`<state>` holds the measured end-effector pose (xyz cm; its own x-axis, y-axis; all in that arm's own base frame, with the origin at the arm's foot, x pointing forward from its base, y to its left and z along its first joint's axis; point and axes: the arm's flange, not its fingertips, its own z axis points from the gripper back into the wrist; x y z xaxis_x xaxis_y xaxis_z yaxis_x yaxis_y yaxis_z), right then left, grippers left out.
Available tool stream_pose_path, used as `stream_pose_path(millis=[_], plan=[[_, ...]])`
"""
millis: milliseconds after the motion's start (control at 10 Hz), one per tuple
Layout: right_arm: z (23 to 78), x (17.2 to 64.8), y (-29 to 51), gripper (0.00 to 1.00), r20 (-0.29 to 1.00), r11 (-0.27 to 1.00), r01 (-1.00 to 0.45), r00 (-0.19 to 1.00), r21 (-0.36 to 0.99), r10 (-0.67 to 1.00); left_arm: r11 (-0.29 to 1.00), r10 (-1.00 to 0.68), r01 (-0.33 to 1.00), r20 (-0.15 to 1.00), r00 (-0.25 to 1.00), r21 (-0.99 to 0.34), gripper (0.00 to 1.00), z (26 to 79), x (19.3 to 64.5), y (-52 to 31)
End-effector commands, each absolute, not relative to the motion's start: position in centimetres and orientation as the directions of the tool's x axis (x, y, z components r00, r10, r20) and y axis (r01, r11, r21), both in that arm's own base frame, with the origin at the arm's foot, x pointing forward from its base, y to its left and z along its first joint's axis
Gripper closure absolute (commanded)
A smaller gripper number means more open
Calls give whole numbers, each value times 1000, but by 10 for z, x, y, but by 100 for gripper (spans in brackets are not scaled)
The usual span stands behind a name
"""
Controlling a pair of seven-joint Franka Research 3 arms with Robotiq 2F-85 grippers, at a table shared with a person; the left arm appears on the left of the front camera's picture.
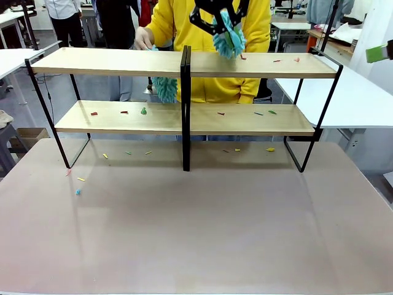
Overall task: Clean the shelves.
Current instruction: Clean a randomly selected level of the Shelf with the Duster.
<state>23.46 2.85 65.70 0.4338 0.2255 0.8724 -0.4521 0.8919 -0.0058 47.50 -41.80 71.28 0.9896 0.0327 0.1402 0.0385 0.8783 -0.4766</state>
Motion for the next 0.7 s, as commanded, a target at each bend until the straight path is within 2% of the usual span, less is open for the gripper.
stream_pose_path(millis=[0, 300, 600], plan=[[657, 235, 27, 0, 873, 890, -455, 434, 0, 222, 911, 16, 36, 123, 992, -410, 88, 720, 482, -440], [657, 235, 27, 0, 873, 890, -455, 434, 0, 222, 885, -26, 108, 185, 982, -452, 88, 717, 479, -456], [657, 235, 27, 0, 873, 890, -455, 434, 0, 222, 883, -76, 128, 131, 989, -453, 88, 711, 480, -478]])
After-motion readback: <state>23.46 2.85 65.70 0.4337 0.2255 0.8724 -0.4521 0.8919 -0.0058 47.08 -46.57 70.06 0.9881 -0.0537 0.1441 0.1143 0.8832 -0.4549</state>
